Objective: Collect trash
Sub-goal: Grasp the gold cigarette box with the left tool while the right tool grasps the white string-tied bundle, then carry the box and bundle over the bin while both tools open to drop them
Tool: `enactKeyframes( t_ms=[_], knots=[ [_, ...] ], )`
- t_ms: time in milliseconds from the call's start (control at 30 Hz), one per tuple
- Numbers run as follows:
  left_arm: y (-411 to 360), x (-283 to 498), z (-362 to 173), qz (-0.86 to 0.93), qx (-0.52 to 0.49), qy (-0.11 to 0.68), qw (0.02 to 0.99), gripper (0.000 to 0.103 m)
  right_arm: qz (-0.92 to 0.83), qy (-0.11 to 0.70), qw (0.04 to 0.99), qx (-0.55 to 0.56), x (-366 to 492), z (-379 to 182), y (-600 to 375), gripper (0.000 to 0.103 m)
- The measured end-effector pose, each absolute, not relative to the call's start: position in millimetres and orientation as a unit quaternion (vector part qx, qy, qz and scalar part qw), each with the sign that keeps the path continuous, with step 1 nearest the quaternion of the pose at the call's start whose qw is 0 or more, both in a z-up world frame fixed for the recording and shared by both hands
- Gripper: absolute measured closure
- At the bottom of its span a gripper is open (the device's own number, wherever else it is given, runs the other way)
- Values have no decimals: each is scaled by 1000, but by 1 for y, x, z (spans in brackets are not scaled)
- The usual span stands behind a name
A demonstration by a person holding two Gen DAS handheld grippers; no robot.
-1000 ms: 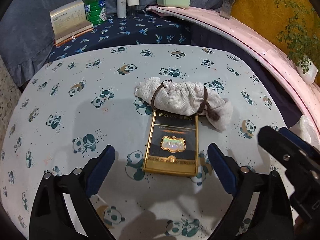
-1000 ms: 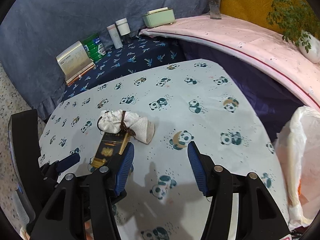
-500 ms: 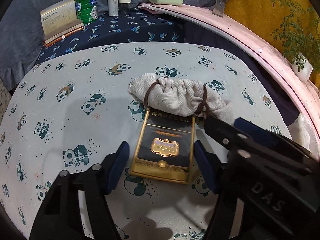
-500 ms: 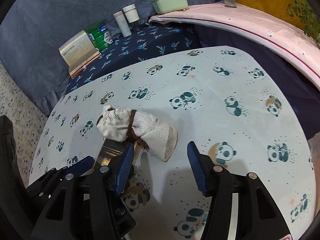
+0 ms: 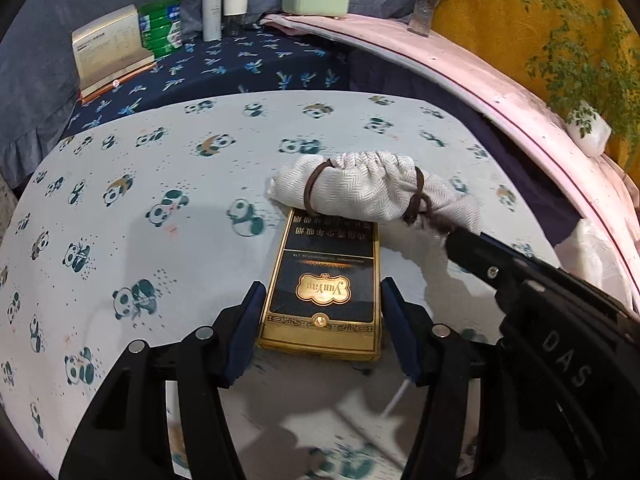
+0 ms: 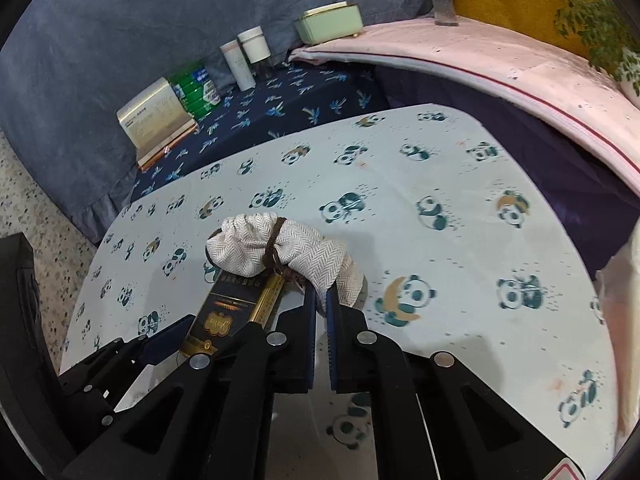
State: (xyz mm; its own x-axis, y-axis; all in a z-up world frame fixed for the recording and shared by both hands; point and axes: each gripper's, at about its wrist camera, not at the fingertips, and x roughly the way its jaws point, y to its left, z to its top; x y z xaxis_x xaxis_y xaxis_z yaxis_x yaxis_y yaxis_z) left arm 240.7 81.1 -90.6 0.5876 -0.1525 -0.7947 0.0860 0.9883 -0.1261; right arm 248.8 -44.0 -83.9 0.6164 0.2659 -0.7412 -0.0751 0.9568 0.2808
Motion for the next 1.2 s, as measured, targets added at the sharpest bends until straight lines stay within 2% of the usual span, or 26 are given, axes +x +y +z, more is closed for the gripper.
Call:
enactKeyframes(
  t_ms=[733,1200],
  knots=[
    [-35,165,-27,-149,9,414,898,48,-15,349,921,170,147,-12,-187,100],
    [-126,131,-8,-214,47,400,890,48,-93,311,923,208,74,1,-286,100]
  ],
)
